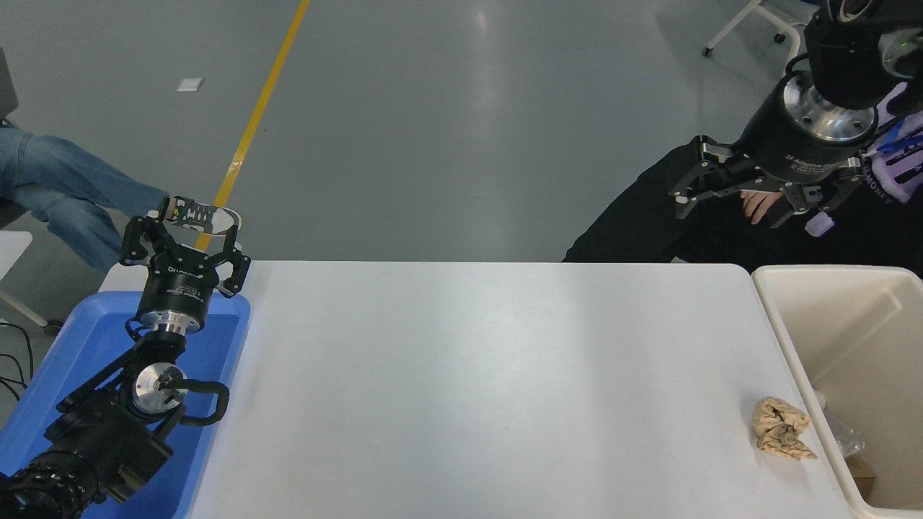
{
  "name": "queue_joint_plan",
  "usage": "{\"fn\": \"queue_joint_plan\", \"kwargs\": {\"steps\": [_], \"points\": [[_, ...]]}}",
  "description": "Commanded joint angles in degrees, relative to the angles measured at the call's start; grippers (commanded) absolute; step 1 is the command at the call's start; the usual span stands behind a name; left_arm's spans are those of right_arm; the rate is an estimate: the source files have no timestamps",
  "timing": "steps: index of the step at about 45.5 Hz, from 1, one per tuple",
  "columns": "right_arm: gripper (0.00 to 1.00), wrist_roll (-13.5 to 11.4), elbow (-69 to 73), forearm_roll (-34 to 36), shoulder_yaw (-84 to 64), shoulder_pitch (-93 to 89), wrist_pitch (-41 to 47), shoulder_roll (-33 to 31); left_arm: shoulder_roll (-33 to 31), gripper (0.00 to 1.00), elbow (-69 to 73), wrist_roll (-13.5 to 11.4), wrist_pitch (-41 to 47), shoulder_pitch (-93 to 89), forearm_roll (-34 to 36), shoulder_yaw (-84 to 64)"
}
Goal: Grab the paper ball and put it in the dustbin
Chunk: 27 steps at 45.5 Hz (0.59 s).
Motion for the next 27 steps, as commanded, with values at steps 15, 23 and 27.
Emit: {"fn": "queue_joint_plan", "kwargs": {"steps": [15,23,27], "points": [[1.0,0.0,0.0,0.02,0.02,-0.24,0.0,-0.02,0.0,0.99,0.0,0.04,0.09,0.0,0.0,-0.01],[1.0,0.0,0.0,0.02,0.1,-0.5,0.0,-0.02,0.0,0.99,0.0,0.04,0.09,0.0,0.0,-0.01],[1.0,0.0,0.0,0.02,0.02,-0.5,0.0,-0.02,0.0,0.99,0.0,0.04,0.09,0.0,0.0,0.08]]}}
